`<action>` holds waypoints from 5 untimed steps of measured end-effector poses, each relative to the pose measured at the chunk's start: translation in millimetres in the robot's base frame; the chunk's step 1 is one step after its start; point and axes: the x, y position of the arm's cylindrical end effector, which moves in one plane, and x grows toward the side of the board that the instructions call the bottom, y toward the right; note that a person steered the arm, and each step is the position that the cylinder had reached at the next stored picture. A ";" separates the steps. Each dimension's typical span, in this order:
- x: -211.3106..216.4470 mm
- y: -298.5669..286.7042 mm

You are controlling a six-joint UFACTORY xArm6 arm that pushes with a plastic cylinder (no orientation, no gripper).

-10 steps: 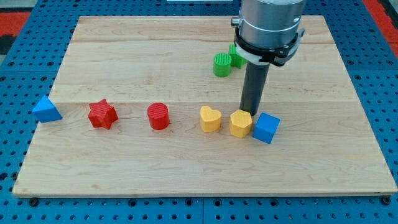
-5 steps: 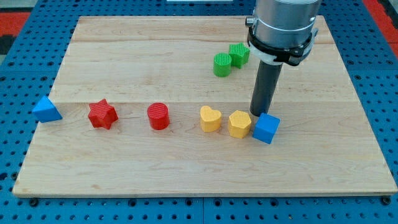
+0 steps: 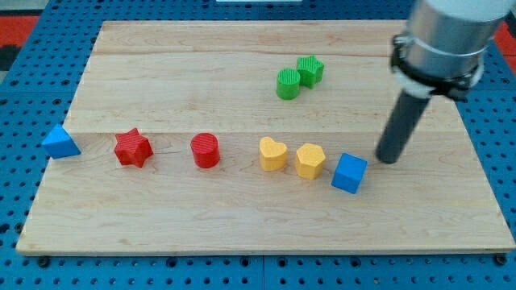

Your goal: Move the blue cube diagonally to the green circle

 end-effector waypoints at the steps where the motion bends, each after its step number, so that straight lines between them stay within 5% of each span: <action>1: 29.7 -3.1; 2: 37.3 29.1; 5: 90.7 -59.9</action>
